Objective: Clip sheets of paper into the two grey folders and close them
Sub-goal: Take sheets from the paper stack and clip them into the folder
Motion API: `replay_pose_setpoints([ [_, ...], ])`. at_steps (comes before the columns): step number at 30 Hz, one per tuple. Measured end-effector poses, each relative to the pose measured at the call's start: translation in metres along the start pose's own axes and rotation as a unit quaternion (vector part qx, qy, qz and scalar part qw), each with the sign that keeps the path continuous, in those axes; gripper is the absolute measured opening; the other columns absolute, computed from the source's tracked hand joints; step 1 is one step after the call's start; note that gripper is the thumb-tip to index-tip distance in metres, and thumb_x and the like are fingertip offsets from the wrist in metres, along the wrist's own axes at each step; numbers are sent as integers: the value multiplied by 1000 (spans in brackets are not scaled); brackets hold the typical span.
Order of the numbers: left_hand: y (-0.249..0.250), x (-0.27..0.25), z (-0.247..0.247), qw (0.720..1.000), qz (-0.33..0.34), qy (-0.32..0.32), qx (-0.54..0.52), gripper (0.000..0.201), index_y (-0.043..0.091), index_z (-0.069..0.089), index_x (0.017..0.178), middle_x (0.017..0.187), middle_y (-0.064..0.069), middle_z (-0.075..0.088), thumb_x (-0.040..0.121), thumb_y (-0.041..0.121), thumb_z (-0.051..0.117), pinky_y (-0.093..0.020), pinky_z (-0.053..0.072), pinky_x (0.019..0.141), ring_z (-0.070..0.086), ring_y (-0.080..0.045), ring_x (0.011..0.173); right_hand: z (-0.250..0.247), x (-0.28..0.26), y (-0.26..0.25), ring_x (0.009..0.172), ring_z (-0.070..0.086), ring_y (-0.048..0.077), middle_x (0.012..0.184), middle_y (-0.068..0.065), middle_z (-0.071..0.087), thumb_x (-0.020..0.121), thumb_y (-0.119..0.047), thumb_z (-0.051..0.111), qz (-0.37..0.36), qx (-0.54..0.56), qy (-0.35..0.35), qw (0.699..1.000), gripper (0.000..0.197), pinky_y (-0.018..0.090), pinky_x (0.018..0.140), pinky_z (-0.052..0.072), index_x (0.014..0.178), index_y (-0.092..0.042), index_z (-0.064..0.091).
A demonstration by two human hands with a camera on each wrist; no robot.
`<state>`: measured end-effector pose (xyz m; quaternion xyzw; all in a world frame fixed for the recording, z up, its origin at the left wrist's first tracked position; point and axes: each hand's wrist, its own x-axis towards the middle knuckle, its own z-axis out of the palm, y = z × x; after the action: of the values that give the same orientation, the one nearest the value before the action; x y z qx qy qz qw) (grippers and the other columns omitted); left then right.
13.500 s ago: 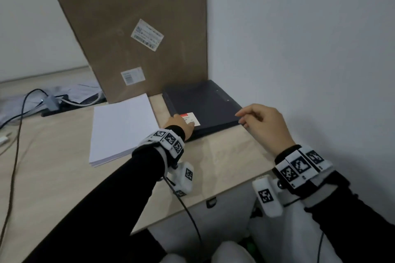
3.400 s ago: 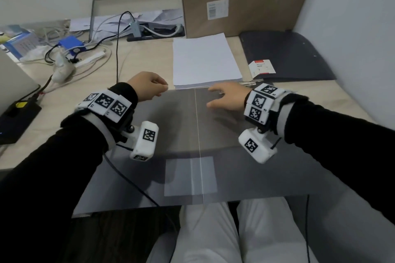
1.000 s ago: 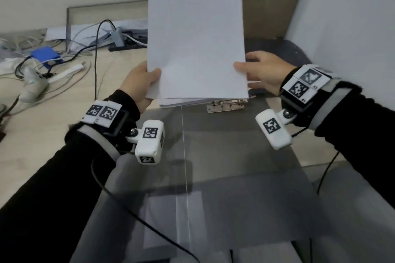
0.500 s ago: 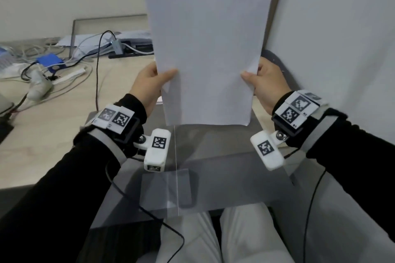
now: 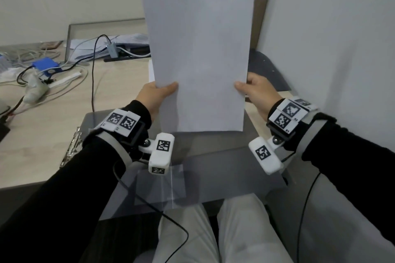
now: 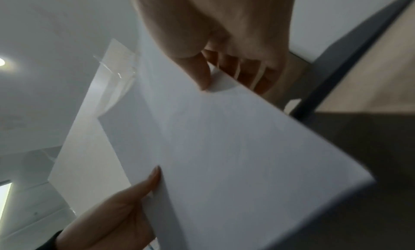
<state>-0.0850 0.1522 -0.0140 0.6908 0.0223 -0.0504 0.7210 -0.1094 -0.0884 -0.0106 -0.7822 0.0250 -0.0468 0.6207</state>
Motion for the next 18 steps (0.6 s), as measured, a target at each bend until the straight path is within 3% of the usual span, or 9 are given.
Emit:
replay_pose_setpoints([
  [3, 3, -5, -6, 993, -81, -78, 27, 30, 4, 58, 119, 111, -9, 67, 91, 15, 56, -37, 51, 92, 65, -23, 95, -21, 4, -5, 87, 63, 15, 101, 5, 69, 89, -11, 60, 6, -89, -34, 995, 16, 23, 76, 49, 102, -10, 69],
  [5, 1, -10, -8, 984, -116, -121, 58, 26, 8, 60, 116, 110, -7, 68, 93, 17, 54, -35, 51, 91, 65, -23, 97, -29, 4, 0, 78, 63, 12, 93, 5, 70, 88, -7, 62, 46, -98, -61, 992, 13, 19, 72, 48, 98, -5, 70],
  [8, -3, -13, -10, 984, -125, -82, 99, 12, 11, 57, 87, 87, -5, 63, 95, 17, 51, -27, 51, 76, 60, -19, 77, -33, -2, 21, 61, 64, 8, 74, -3, 69, 86, -3, 62, 133, -89, -87, 983, 10, 15, 62, 48, 82, -9, 68],
  [11, -13, -12, -6, 986, -119, -19, 116, 30, 13, 48, 65, 64, -2, 59, 94, 7, 48, -20, 52, 54, 58, -15, 58, -32, -9, 47, 74, 59, 22, 85, 12, 66, 86, -5, 62, 188, -127, -119, 967, 7, 25, 72, 44, 87, 0, 67],
  [14, -31, -15, -2, 963, -138, -21, 229, 23, 14, 51, 73, 72, -1, 58, 93, 6, 49, -15, 54, 51, 58, -12, 63, -29, -19, 58, 61, 49, 17, 73, 9, 57, 87, -8, 59, 224, -218, -163, 936, 7, 21, 53, 39, 81, -5, 60],
  [16, -41, -17, -3, 951, -160, -35, 263, 14, 7, 54, 80, 78, -7, 58, 93, 6, 50, -20, 54, 58, 57, -16, 66, -29, -24, 60, 53, 39, 14, 64, 4, 48, 88, -11, 57, 241, -260, -187, 916, 18, 21, 49, 31, 71, -12, 51],
  [18, -46, -18, -6, 951, -185, -49, 245, 8, 4, 55, 89, 88, -13, 60, 94, 6, 49, -23, 55, 62, 57, -20, 70, -31, -24, 60, 46, 37, 11, 51, -2, 46, 89, -16, 57, 252, -251, -186, 916, 29, 21, 46, 26, 63, -16, 45],
])
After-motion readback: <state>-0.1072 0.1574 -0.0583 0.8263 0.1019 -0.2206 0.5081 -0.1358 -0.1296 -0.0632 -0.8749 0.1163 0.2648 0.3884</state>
